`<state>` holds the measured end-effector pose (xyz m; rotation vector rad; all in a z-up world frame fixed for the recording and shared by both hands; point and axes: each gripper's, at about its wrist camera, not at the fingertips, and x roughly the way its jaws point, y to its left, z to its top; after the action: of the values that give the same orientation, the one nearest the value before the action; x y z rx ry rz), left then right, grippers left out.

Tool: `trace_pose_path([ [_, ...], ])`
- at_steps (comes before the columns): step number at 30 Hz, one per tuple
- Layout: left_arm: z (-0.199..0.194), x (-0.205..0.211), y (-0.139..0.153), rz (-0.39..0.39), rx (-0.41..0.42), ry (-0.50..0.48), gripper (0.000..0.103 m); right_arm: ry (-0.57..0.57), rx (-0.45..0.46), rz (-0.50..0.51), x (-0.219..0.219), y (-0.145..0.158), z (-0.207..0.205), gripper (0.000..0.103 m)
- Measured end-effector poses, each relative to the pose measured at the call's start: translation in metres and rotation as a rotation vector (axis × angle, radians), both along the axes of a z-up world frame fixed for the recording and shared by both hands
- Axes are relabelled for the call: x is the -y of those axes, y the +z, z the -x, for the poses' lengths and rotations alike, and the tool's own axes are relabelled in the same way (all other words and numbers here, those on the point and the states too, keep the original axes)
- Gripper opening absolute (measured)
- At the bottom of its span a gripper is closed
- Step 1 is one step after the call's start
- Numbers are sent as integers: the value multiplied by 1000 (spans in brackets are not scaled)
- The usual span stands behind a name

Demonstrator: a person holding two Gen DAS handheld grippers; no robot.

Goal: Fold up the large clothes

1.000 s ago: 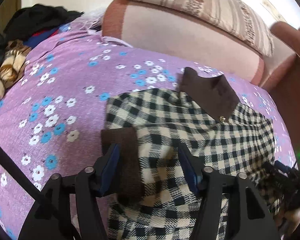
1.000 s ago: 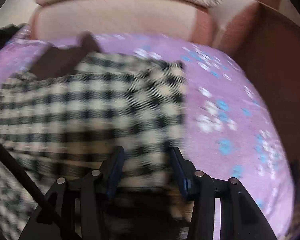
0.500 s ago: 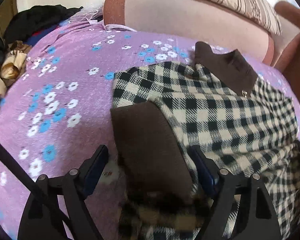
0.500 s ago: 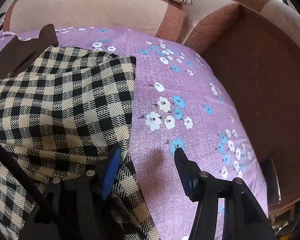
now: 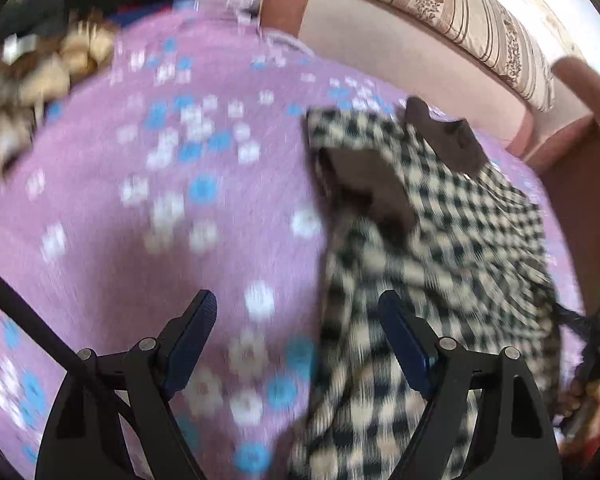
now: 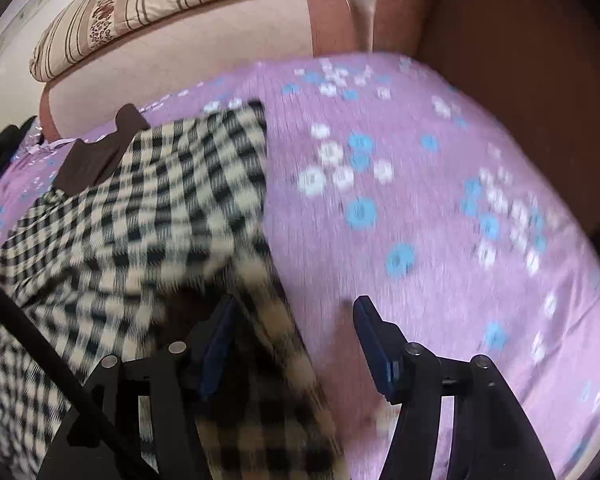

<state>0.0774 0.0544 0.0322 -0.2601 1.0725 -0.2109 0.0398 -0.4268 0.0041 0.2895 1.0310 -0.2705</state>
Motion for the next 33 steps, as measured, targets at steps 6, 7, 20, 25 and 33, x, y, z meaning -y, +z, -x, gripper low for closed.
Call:
trace_pose_path([
  [6, 40, 3, -12, 106, -46, -95, 75, 43, 41, -359, 11, -7, 41, 66],
  [7, 47, 5, -12, 124, -53, -113, 69, 52, 43, -408, 9, -8, 50, 66],
  [20, 148, 15, -16, 155, -13, -238, 52, 100, 70, -1020, -9, -47, 184, 63],
  [25, 171, 12, -18, 139, 7, -221, 52, 107, 70, -1030, -24, -51, 211, 63],
  [33, 202, -4, -21, 164, 4, -193, 52, 100, 43, -1065, -35, -60, 234, 63],
])
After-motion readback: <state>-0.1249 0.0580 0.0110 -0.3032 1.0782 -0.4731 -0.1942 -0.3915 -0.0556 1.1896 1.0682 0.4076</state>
